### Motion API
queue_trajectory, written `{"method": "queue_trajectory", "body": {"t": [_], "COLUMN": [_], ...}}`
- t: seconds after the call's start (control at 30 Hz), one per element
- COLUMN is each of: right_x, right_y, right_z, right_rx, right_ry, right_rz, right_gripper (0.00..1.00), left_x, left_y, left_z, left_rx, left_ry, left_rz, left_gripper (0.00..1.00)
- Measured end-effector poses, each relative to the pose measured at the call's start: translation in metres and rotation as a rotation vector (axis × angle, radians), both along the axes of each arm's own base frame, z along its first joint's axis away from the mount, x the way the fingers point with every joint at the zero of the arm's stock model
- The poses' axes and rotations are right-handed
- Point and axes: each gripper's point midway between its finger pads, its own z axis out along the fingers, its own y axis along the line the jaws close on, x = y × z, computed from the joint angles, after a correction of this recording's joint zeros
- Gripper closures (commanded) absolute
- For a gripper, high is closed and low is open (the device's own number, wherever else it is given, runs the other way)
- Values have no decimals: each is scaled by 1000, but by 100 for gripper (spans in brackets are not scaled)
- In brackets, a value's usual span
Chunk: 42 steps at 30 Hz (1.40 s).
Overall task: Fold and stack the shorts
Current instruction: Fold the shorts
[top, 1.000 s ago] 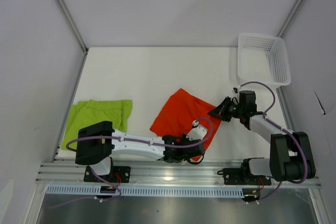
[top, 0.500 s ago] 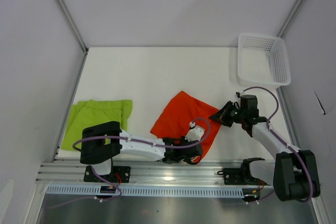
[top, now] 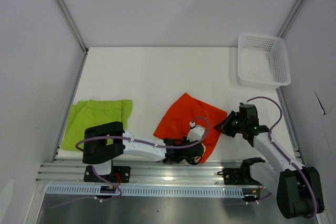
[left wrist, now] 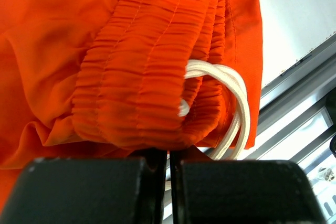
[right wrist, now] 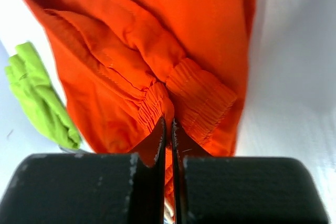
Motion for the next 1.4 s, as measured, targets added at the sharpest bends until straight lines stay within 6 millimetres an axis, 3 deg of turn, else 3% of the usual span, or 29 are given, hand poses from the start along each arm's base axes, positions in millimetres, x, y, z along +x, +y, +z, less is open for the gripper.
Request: {"method": "queue_trajectory", "body": {"t": [0.13, 0.17, 0.33, 0.47, 0.6, 0.87, 1.03, 1.2, 1.4], "right_x": [1, 0, 3, 15, 18, 11, 3, -10, -36], "right_y": [-9, -10, -10, -5, -8, -17, -14, -4, 7], "right_z": [-16, -20, -33, -24, -20, -18, -5, 4, -14], "right_rx": [-52, -61, -70, -72, -117, -145, -98, -2, 85], "right_ry": [44, 54, 89, 59, 34, 39, 17, 12, 105], "right_rz": [-35, -41, -36, 1, 40, 47, 27, -14, -76], "right_gripper": [100, 95, 54, 37, 34, 42, 26, 24, 24], "left_x": [0, 0, -1, -5, -7, -8, -8, -9, -9], "left_y": [-1, -1, 0, 7, 16, 22, 23, 28, 31], "left_z": [0, 0, 0, 1, 1, 1, 1, 2, 2], "left_rx": [-11, -13, -16, 1, 22, 38, 42, 63, 88], "left_ry": [2, 2, 3, 8, 13, 17, 17, 18, 21], "left_rz": [5, 6, 4, -5, -8, -9, -8, -9, -10], "left_gripper": [100, 100, 100, 100, 100, 100, 100, 100, 100]}}
